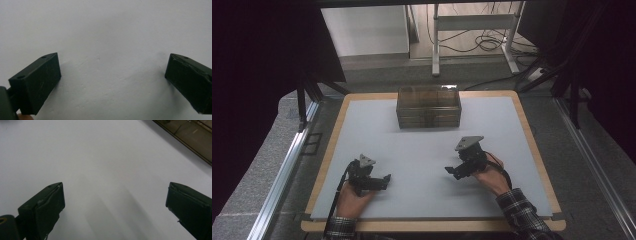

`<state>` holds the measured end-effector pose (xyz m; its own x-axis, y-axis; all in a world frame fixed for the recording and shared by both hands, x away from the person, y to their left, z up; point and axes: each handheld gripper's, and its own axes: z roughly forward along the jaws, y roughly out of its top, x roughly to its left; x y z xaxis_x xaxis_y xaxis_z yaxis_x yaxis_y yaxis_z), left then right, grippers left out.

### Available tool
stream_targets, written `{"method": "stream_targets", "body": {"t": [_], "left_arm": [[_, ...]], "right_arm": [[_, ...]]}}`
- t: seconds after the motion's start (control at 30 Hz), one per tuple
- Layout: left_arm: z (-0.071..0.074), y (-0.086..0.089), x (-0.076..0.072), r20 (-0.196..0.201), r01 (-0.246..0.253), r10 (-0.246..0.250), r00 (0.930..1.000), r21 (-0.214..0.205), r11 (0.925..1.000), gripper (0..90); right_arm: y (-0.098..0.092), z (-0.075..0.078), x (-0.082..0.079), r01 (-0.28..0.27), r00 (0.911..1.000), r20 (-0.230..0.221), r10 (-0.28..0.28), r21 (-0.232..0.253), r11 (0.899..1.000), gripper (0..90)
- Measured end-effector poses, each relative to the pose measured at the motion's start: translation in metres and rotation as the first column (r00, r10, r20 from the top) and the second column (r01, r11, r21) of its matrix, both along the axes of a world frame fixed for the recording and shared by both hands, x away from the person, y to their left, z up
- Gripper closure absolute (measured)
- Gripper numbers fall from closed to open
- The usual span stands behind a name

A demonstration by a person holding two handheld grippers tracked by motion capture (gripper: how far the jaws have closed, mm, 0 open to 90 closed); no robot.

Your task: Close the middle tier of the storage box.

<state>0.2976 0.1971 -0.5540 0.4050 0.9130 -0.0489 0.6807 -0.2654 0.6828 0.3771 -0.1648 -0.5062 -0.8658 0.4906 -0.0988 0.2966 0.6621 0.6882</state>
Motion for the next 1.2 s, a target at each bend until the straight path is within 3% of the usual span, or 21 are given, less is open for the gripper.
{"method": "stream_targets", "body": {"t": [0.6, 0.87, 1.03, 1.2], "left_arm": [[0.0, 0.0, 0.0, 0.0, -0.001, 0.001, 1.0, 0.0, 1.0, 0.8], [0.0, 0.0, 0.0, 0.0, -0.001, 0.001, 1.0, 0.0, 1.0, 0.8], [0.0, 0.0, 0.0, 0.0, 0.0, 0.0, 1.0, 0.001, 1.0, 0.9], [0.0, 0.0, 0.0, 0.001, 0.002, -0.002, 1.0, 0.003, 1.0, 0.8]], "right_arm": [[-0.026, -0.015, -0.018, 0.01, 0.9995, -0.03, -0.009, 0.023, 1.0, 0.0], [-0.031, -0.023, -0.021, 0.016, 0.9974, -0.072, -0.012, 0.048, 0.999, 0.0], [-0.028, -0.03, -0.022, 0.001, 0.9984, -0.057, 0.0, 0.014, 1.0, 0.0], [-0.028, -0.03, -0.022, 0.001, 0.9981, -0.061, 0.0, 0.014, 1.0, 0.0]]}}
